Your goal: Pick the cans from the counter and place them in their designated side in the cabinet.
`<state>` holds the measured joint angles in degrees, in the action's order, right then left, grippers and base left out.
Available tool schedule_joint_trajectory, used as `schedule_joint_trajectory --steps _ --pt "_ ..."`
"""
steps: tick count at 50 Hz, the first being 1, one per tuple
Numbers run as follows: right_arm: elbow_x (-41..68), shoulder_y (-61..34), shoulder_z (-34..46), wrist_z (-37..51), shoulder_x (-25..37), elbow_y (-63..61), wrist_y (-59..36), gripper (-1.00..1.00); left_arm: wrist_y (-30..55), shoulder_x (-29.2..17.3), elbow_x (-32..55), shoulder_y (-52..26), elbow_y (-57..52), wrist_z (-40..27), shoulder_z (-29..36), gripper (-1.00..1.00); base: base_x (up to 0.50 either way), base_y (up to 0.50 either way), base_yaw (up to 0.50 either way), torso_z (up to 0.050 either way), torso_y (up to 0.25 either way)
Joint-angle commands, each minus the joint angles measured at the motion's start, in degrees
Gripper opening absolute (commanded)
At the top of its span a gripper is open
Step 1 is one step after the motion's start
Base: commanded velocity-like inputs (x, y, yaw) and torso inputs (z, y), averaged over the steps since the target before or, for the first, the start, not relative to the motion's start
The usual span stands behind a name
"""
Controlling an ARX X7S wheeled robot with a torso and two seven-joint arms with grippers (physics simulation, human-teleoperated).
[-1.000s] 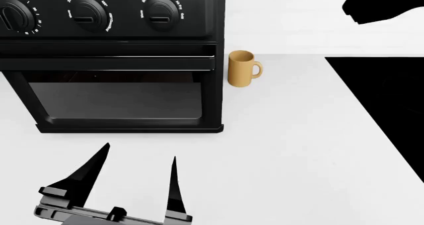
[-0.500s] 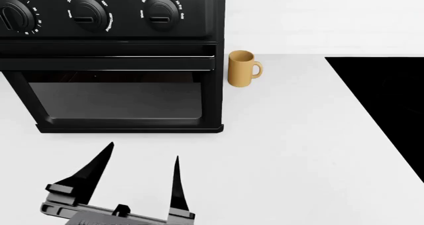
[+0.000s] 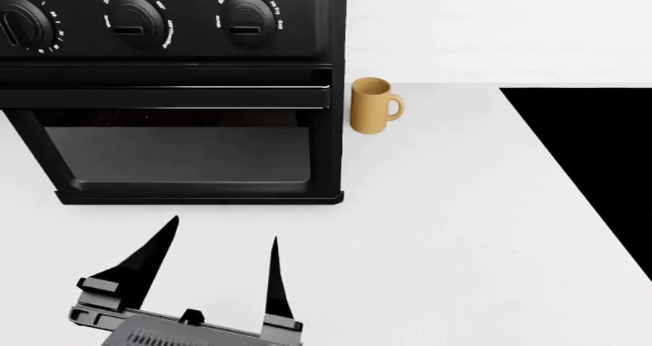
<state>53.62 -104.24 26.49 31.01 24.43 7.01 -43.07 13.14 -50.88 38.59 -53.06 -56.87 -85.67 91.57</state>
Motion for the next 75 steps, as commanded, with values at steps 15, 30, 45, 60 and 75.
schedule_joint_trajectory --steps 15,30,45,60,75 --pt "-6.59 -6.37 5.73 -14.36 -10.76 39.42 2.53 -1.00 0.98 0.81 1.11 0.46 0.56 0.54 -1.77 1.00 0.00 0.00 0.00 0.000 0.000" --pt "-6.27 -6.97 5.61 -15.57 -11.94 45.77 1.33 -1.00 1.36 0.27 0.82 0.90 -0.10 0.63 -2.46 1.00 0.01 0.00 0.00 0.000 0.000" --pt "-4.50 -5.94 4.54 -15.02 -11.45 42.80 -0.26 1.00 2.16 0.55 1.22 0.93 -0.06 0.84 -3.20 1.00 0.00 0.00 0.00 0.000 0.000" --pt "-1.63 -2.85 1.81 -4.02 -5.71 14.39 -2.31 1.00 0.95 0.07 0.31 2.19 0.52 1.65 -3.59 1.00 0.00 0.00 0.00 0.000 0.000" --pt "4.79 -4.60 0.82 7.51 -2.20 -11.99 -12.51 1.00 1.61 -0.45 -1.39 3.10 -1.66 0.81 -3.40 1.00 0.00 0.00 0.00 0.000 0.000"
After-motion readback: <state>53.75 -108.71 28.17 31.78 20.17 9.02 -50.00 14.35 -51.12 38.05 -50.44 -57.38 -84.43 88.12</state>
